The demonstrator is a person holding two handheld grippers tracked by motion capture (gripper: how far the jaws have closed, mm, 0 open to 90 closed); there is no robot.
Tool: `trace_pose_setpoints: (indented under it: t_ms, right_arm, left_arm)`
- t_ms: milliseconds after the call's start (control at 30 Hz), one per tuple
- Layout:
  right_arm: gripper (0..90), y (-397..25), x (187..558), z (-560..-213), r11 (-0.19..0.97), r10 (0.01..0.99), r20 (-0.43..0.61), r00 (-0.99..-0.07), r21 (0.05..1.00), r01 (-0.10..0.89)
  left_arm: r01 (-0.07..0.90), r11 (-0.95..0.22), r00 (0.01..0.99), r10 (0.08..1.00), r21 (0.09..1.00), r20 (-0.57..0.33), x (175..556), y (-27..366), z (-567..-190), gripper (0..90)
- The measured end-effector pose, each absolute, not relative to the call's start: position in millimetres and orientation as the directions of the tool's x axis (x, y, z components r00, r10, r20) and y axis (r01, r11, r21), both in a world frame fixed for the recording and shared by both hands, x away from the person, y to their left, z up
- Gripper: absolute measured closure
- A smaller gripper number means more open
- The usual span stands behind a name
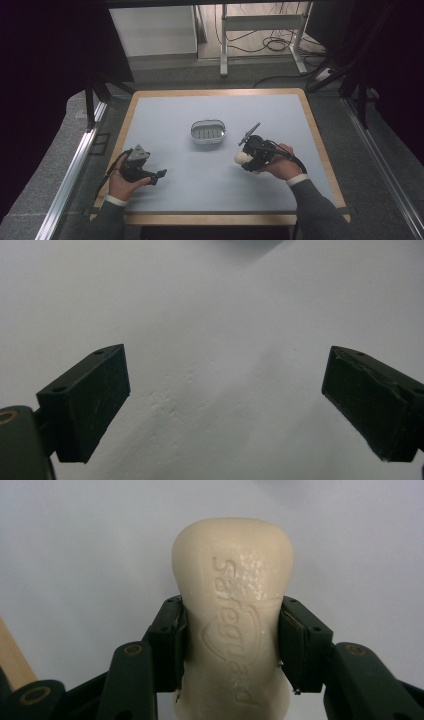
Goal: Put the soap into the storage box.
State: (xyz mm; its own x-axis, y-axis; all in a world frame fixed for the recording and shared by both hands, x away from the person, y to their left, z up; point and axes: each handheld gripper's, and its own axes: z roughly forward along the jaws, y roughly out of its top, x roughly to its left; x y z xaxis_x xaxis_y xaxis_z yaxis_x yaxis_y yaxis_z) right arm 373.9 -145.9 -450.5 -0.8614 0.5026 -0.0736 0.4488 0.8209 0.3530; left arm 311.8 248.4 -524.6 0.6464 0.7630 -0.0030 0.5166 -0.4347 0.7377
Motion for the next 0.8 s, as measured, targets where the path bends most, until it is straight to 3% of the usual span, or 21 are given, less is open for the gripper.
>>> trace_pose_setpoints:
  t_ms: [800]
  right_arm:
    - [49.8, -129.8, 400.0, -437.1, 0.824, 0.491, -0.086, -0.867, 0.368, 0.430]
  left_arm:
    - [0.517, -0.434, 0.646, 0.763, 0.738, -0.004, 311.8, 248.8, -524.5, 5.7]
